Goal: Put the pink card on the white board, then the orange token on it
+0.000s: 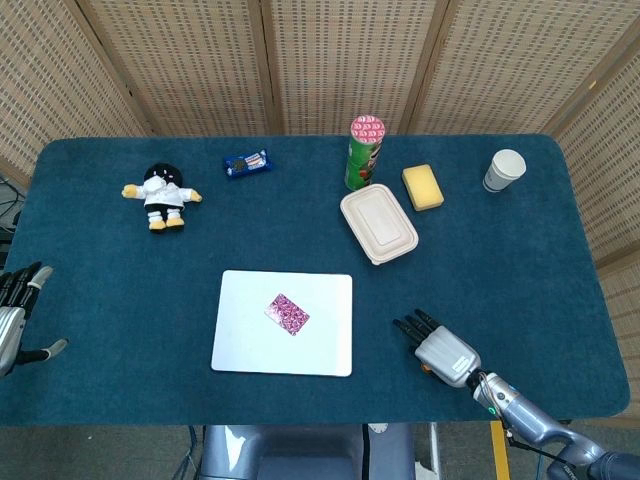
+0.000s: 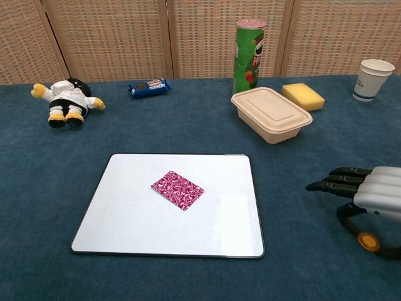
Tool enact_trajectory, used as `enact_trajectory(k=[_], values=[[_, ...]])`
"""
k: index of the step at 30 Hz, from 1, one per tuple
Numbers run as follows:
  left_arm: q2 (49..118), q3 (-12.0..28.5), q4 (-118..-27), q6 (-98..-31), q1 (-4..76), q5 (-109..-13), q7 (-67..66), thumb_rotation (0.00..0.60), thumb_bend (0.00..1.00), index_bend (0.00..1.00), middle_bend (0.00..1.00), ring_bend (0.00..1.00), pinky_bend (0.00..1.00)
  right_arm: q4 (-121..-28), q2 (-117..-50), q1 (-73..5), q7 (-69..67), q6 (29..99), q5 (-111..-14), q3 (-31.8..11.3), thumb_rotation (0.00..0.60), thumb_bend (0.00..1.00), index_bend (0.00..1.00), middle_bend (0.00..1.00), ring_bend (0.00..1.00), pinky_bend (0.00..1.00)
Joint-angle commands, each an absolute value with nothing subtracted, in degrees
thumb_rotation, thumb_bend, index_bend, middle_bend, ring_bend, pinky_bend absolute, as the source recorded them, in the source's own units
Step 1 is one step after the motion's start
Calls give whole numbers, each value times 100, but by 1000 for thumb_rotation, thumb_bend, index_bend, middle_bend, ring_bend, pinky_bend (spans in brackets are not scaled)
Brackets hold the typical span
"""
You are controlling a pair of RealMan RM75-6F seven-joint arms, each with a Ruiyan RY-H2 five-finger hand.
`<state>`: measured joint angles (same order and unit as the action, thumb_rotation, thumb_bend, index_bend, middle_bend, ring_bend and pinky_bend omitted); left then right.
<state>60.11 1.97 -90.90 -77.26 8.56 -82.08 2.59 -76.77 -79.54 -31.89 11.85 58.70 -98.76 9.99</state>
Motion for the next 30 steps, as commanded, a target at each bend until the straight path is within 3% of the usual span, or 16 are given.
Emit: enact_trajectory(k=[1, 7, 15, 25, 30], values=[[6010, 199, -9089, -7730, 854, -8205, 264, 600, 0, 0, 0, 0, 0, -7755, -7916, -3198, 1189, 5905, -9897, 970, 600, 363, 556, 0, 0, 0], [6001, 206, -9091, -7724, 857, -8190, 285, 600, 0, 0, 0, 0, 0, -8119, -7801, -3334, 1317, 5899, -9871, 749, 600, 363, 556, 0, 0, 0], [6013, 216, -9100, -7733, 860, -8181, 248, 600, 0, 0, 0, 0, 0, -8941, -7893, -3855, 1980, 5263, -9075, -118, 600, 363, 556, 0, 0, 0], [5995, 264, -9070, -7624, 906, -8067, 321, 600, 0, 0, 0, 0, 0, -9050, -8877, -4667, 3350, 4588, -7305, -1186, 600, 363, 556, 0, 0, 0], [5983, 270, -9064, -7561, 936, -8044, 335, 600, 0, 0, 0, 0, 0, -8769, -9445, -5068, 4028, 4496, -6573, -1387, 600, 363, 556, 0, 0, 0]])
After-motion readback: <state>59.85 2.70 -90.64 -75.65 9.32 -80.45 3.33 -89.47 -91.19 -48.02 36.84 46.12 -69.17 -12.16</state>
